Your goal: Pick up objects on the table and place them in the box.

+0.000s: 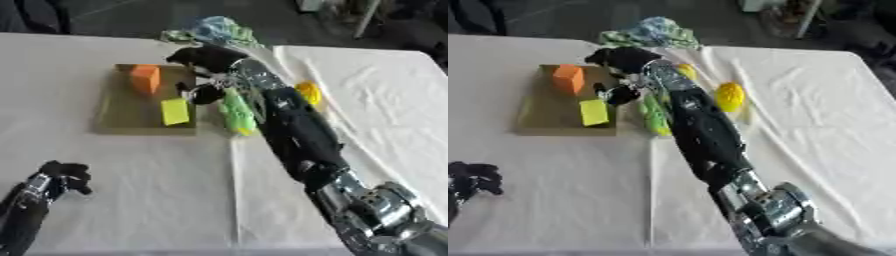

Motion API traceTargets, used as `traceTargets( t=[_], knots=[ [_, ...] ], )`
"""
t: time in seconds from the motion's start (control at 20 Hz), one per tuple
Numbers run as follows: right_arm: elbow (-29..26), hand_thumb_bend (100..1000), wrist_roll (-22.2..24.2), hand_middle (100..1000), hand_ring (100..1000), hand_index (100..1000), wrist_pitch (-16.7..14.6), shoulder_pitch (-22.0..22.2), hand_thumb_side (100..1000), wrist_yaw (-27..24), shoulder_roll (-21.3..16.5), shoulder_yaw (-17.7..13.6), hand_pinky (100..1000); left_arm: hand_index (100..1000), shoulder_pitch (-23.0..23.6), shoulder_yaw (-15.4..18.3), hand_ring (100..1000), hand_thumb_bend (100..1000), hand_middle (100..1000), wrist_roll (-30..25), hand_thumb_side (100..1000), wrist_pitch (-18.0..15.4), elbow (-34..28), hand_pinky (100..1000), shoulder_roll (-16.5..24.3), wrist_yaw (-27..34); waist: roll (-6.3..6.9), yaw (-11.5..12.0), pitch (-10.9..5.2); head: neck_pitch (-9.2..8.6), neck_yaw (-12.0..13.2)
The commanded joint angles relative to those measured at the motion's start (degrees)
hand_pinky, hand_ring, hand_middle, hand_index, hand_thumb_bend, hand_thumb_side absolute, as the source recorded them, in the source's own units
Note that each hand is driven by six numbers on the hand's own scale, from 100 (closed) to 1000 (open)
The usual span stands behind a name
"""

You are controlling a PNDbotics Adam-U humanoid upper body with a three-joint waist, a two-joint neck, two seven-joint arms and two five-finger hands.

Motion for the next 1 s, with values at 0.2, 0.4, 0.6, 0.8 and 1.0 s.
traceTargets(
  t=[0.2,0.4,0.6,0.8,1.0],
  knots=[
    [0.7,131,4.2,953,878,1000,3.7,0.0,556,-3.7,-9.0,-1.8,841,725,0.6,1.0,549,100,585,0.7,1000,-0.1,-0.4,796,1.4,-0.6,-0.75,-1.1,-1.76,-0.17,0.7],
    [4.4,210,6.0,985,912,1000,6.1,1.7,452,-5.2,-14.6,-3.9,859,725,1.1,1.4,549,100,585,1.1,1000,-0.1,-0.3,796,1.7,-0.8,-1.09,-2.1,-2.16,-0.17,1.5],
    [5.6,221,8.1,992,924,1000,5.4,3.8,380,-9.1,-19.5,-4.0,865,725,1.6,1.7,549,100,585,1.4,1000,-0.1,-0.2,796,1.9,-1.0,-1.32,-3.3,-2.44,-0.17,2.2],
    [5.5,214,10.4,987,926,1000,4.5,5.6,423,-12.4,-22.5,-3.1,864,726,1.9,1.7,549,100,585,1.4,1000,-0.1,-0.1,796,1.8,-1.1,-1.5,-4.1,-2.74,-0.17,2.3],
    [6.9,205,12.5,960,920,1000,5.2,6.7,465,-13.9,-23.2,-2.8,860,726,1.9,1.8,548,100,585,1.5,1000,-0.2,-0.1,797,1.8,-1.2,-1.29,-4.3,-2.7,-0.17,2.2]
  ],
)
